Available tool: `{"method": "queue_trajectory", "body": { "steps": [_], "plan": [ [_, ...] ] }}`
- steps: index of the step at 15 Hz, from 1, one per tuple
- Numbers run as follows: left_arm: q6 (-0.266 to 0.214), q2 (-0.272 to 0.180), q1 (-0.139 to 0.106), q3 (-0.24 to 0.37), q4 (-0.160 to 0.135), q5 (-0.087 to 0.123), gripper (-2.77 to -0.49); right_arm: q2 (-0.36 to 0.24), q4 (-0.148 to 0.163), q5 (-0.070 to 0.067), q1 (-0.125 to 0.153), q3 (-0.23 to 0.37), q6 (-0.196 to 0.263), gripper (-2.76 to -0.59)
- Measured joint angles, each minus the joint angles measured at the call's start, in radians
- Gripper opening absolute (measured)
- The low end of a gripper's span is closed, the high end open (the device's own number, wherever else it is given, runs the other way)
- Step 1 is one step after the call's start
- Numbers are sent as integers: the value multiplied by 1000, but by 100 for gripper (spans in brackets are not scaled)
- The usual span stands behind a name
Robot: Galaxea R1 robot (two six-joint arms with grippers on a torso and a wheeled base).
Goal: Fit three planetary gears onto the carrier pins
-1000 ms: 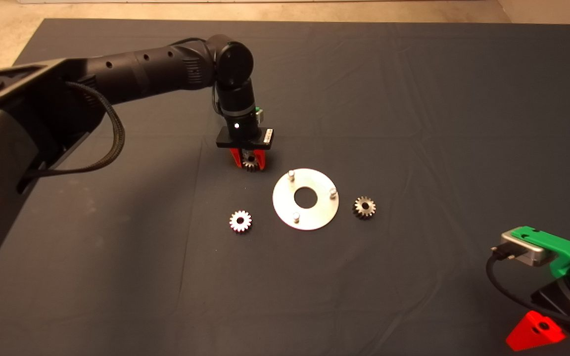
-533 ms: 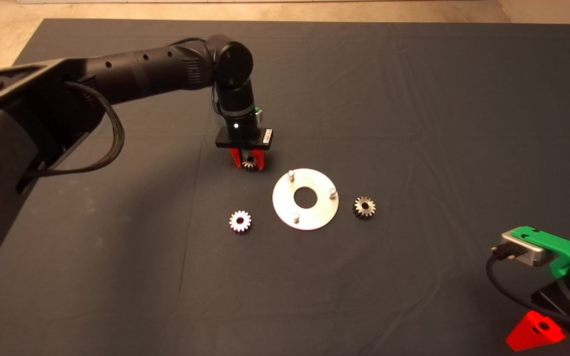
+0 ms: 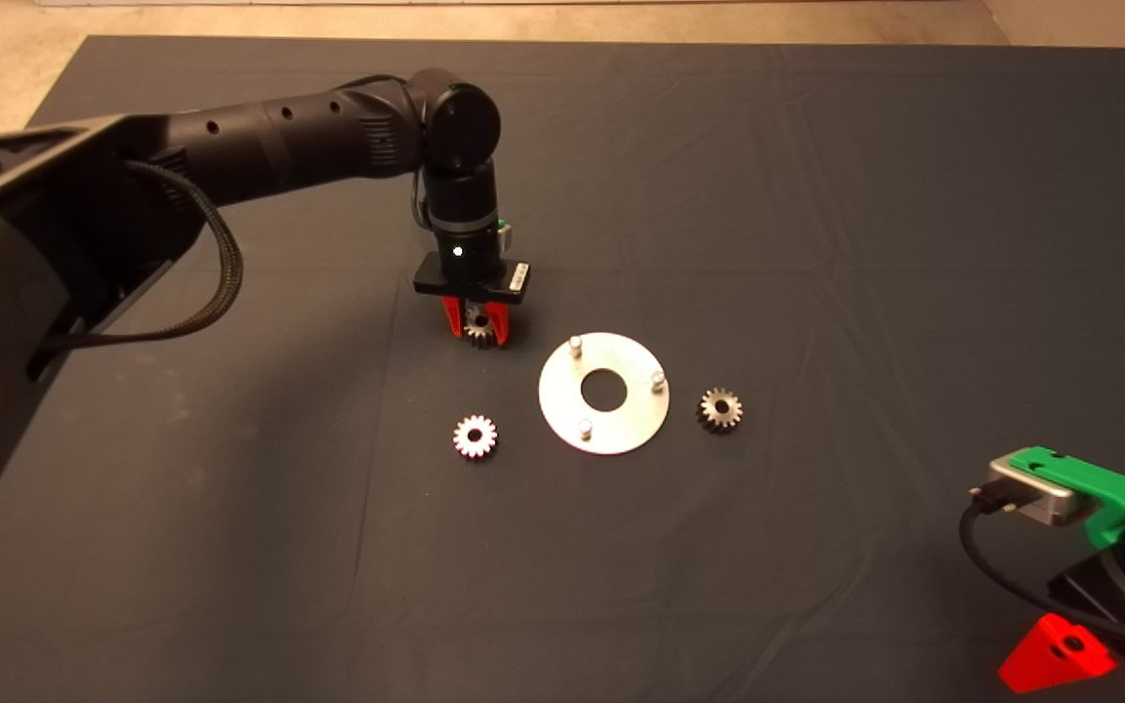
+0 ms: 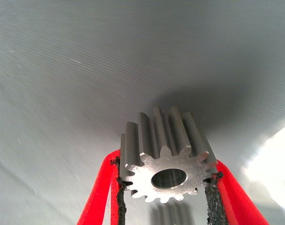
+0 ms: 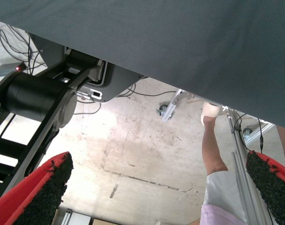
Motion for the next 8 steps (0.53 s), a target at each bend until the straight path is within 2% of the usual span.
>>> {"method": "queue_trajectory", "body": {
  "steps": [1,3,6,8],
  "plan": [
    [0,2,-14,13,-21,0,-243,0,0,0,0,0,0,-61],
    [0,13,-34,48,-36,0,-244,0,0,-1,0,0,0,-61],
    [1,19,-33,116,-43,0,-244,0,0,-1,0,0,0,-61],
    [1,31,-33,130,-44,0,-243,0,0,0,0,0,0,-61]
  ]
}}
